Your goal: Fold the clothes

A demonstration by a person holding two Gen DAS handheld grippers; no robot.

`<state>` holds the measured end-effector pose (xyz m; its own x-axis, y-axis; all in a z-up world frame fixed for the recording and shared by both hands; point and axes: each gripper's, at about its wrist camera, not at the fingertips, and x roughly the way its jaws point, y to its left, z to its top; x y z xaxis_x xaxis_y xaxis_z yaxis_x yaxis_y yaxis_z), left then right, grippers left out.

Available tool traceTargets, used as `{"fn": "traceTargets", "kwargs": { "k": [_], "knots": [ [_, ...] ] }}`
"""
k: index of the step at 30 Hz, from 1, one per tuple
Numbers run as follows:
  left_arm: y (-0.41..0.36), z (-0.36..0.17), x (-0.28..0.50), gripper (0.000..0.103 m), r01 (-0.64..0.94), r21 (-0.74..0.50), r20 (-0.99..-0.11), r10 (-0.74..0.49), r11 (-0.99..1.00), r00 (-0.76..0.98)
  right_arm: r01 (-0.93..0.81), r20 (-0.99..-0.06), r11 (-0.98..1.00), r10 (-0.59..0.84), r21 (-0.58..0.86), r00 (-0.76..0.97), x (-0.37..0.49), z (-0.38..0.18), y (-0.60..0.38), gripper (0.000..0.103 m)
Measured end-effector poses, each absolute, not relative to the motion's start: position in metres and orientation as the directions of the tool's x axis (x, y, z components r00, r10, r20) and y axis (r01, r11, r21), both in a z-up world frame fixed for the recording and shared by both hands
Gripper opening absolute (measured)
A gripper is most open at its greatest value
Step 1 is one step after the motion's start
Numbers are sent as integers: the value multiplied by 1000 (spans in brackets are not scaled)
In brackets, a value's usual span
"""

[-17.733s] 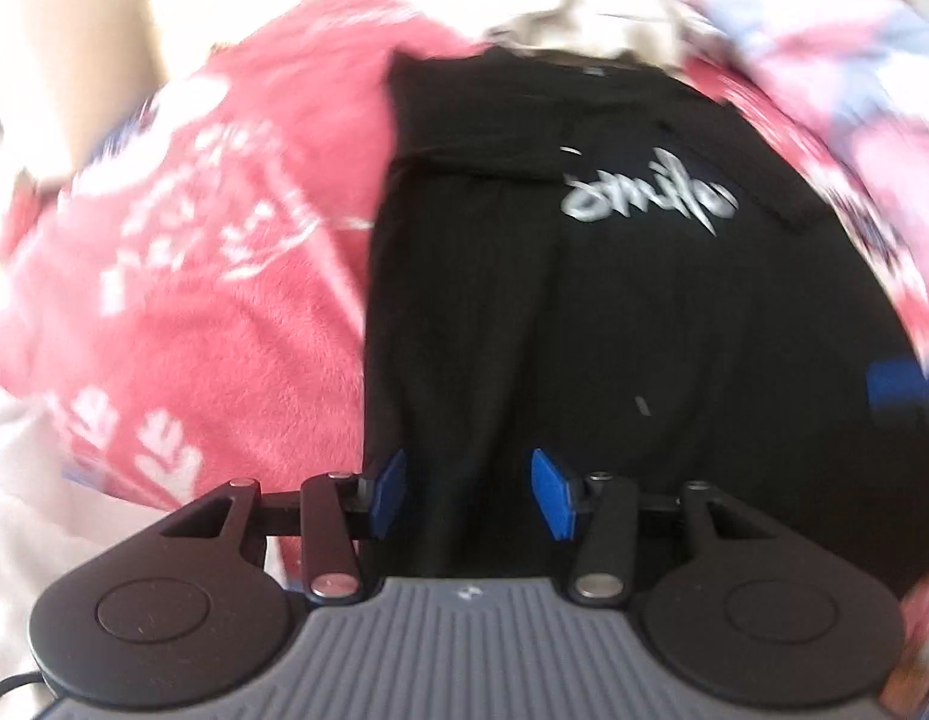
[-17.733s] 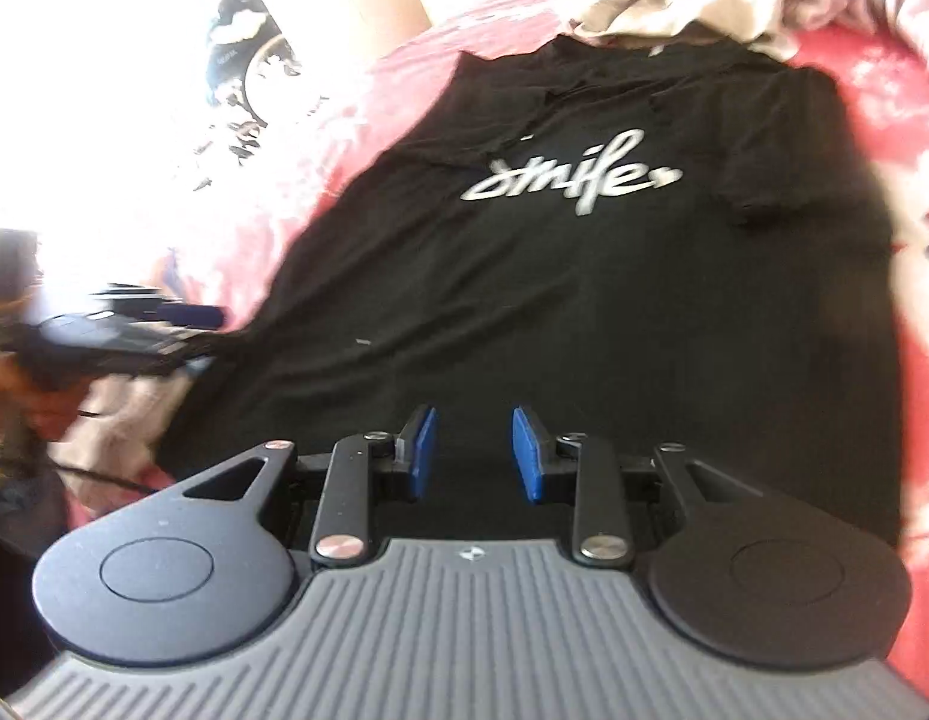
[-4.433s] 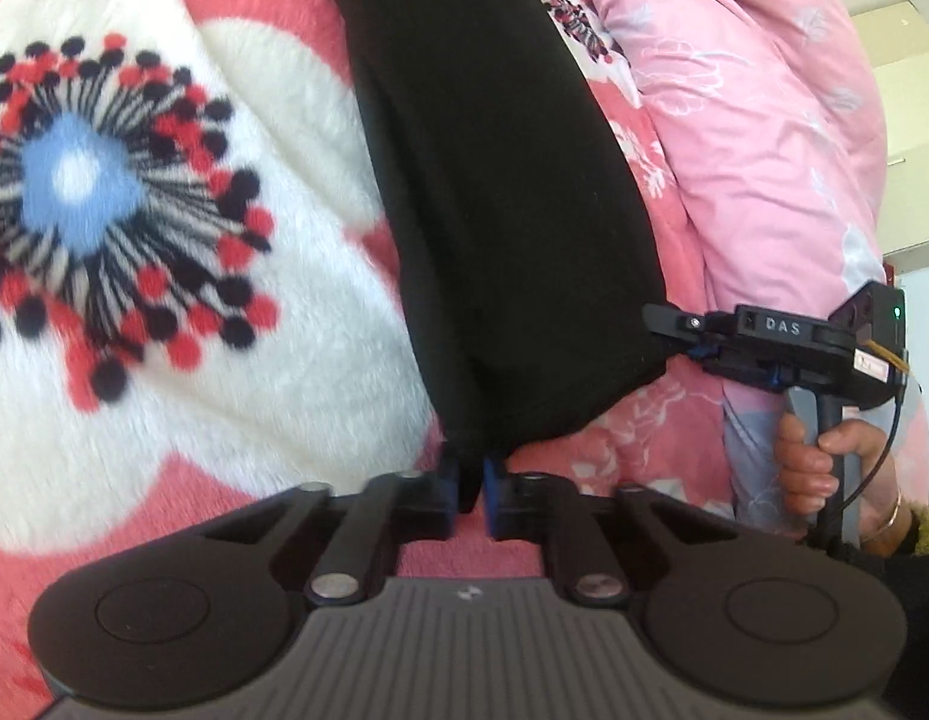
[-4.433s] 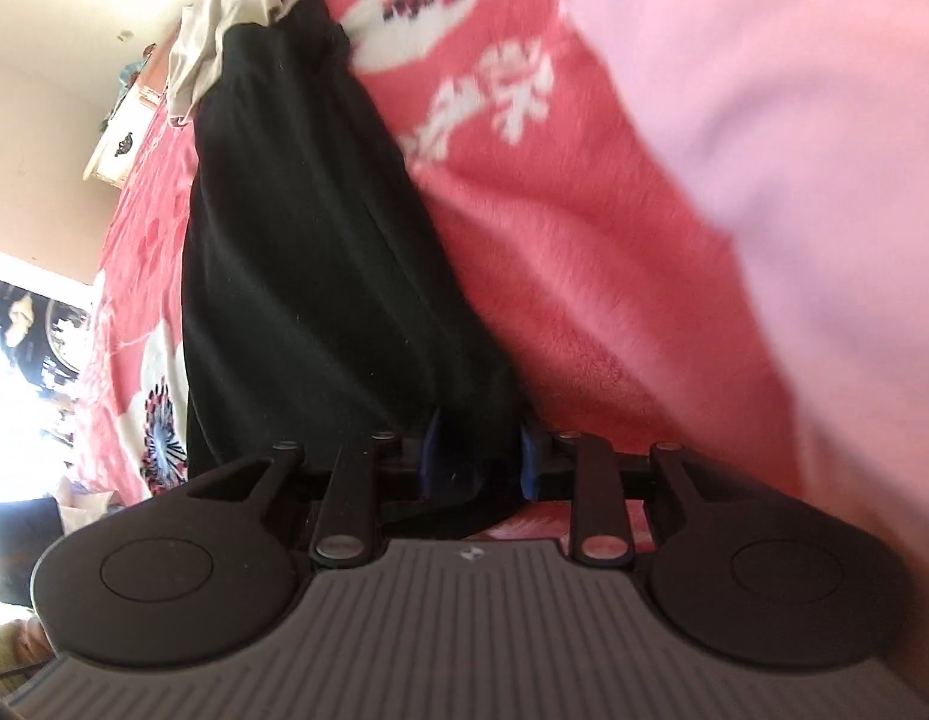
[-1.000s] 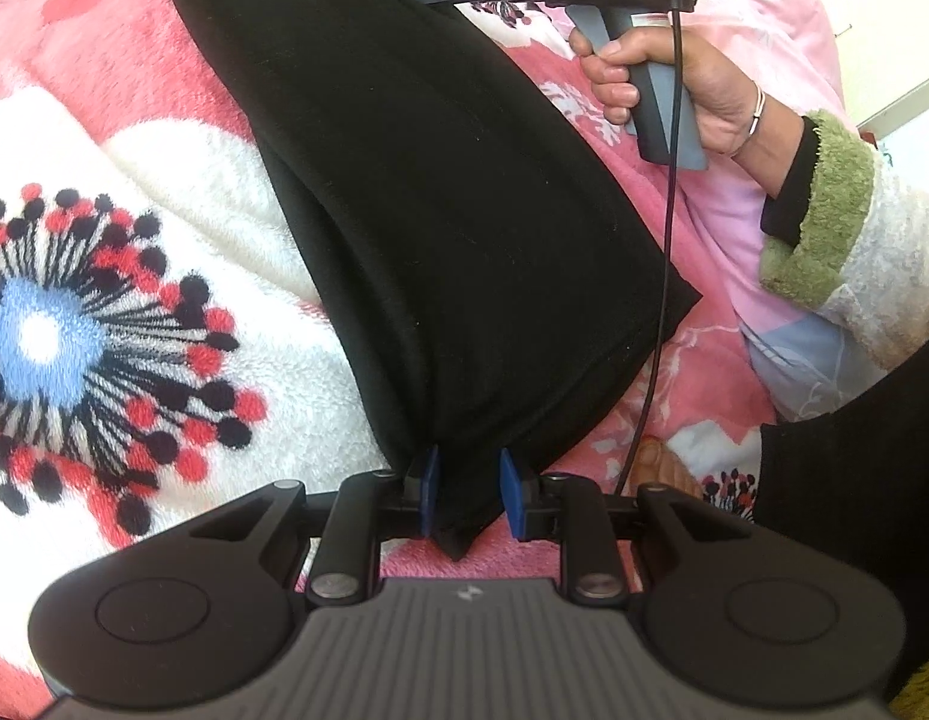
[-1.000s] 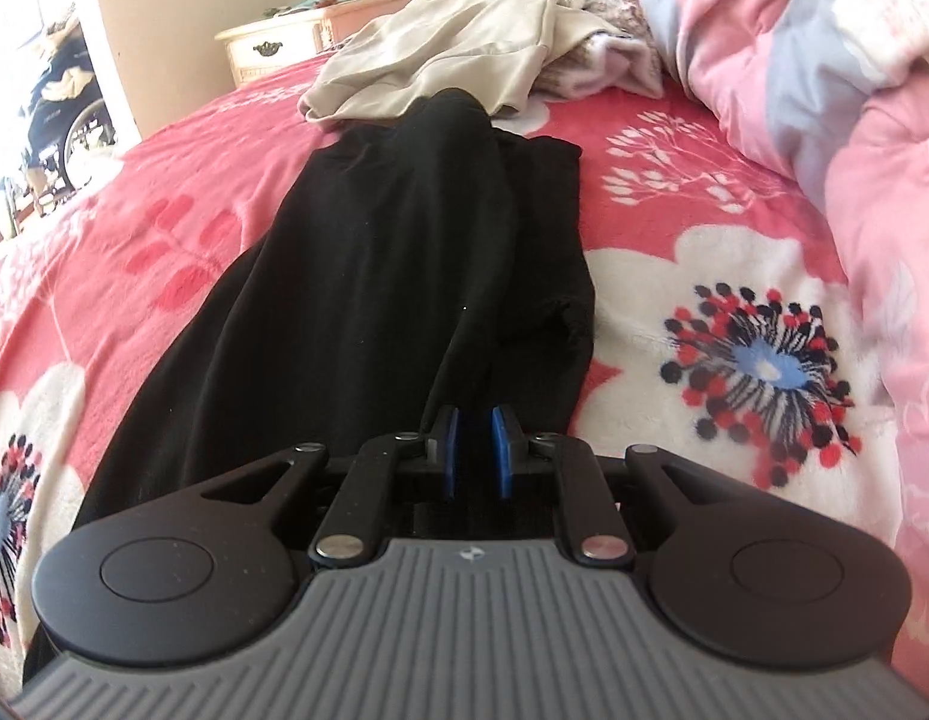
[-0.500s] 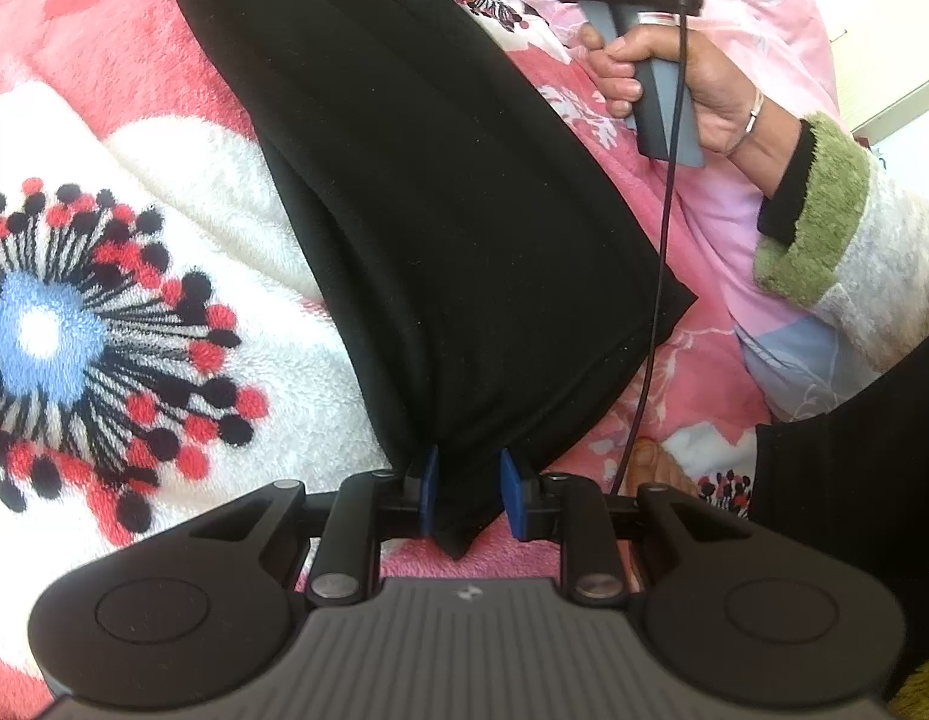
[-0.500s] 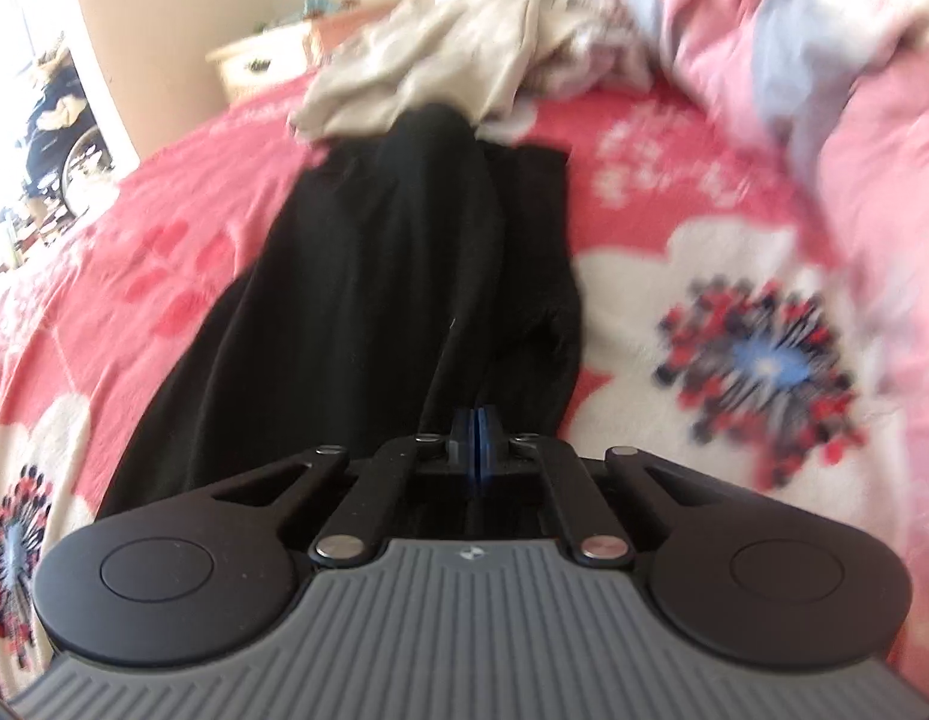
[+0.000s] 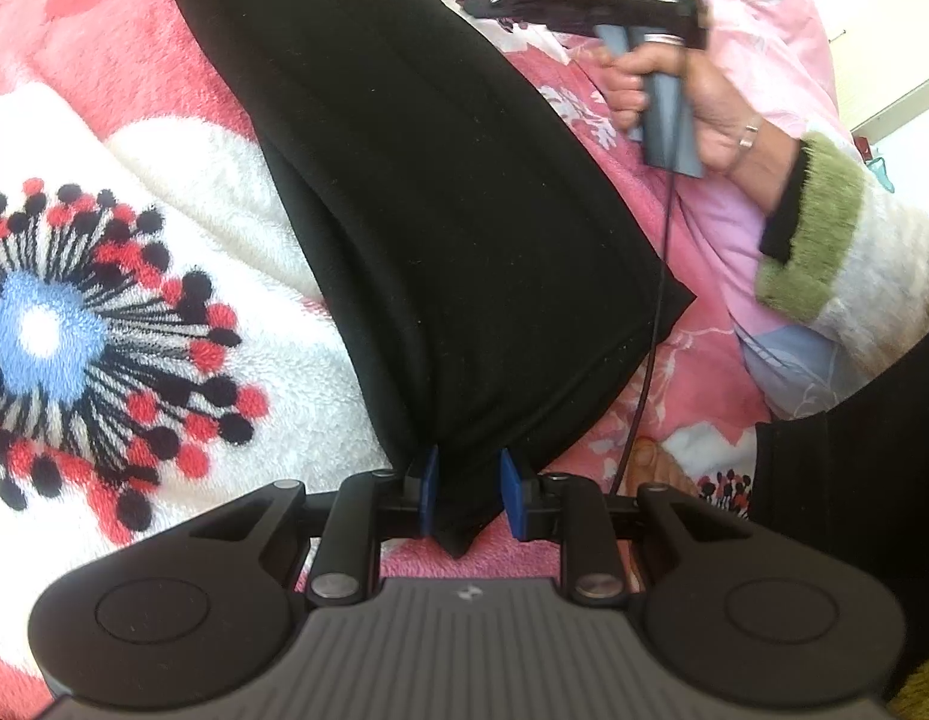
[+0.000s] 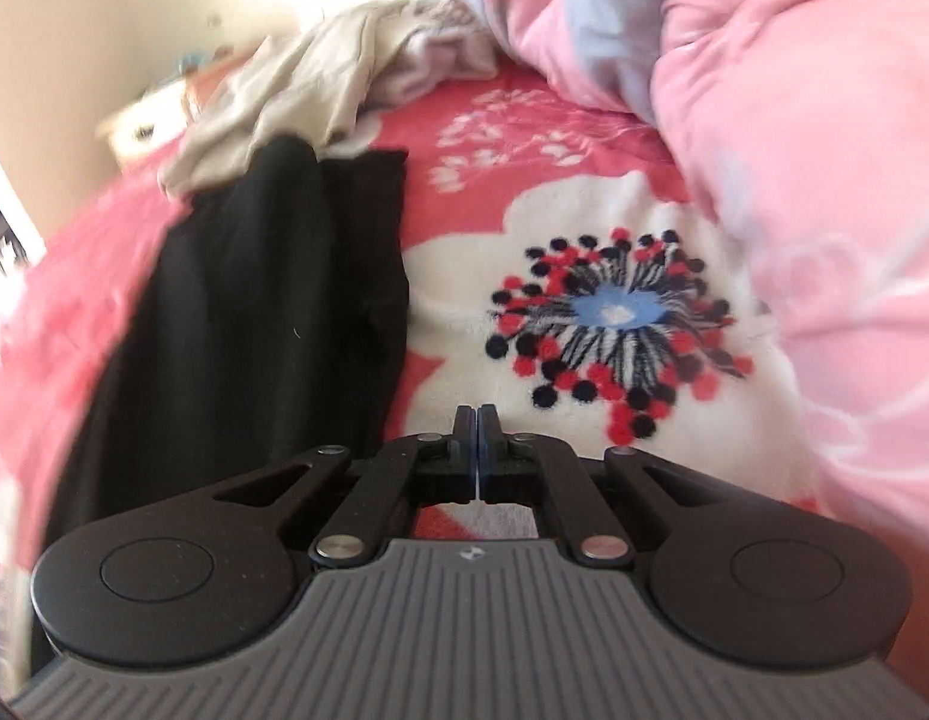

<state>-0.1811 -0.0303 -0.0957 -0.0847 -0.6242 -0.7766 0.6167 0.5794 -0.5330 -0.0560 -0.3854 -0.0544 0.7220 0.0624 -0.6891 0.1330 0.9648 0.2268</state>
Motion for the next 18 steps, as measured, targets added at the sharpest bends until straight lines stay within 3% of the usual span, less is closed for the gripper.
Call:
{"fn": "traceTargets", "kwargs": {
  "k": [6,18],
  "knots": [
    [-30,-96,-180,24,614,-540,-773,-627,576,-91,37,-695,956,184,290,695,-98,-30,-372,4],
    [-27,-97,-181,24,621,-540,-767,-636,569,-84,-35,-778,979,181,201,601,-135,-39,-339,5]
  ]
}}
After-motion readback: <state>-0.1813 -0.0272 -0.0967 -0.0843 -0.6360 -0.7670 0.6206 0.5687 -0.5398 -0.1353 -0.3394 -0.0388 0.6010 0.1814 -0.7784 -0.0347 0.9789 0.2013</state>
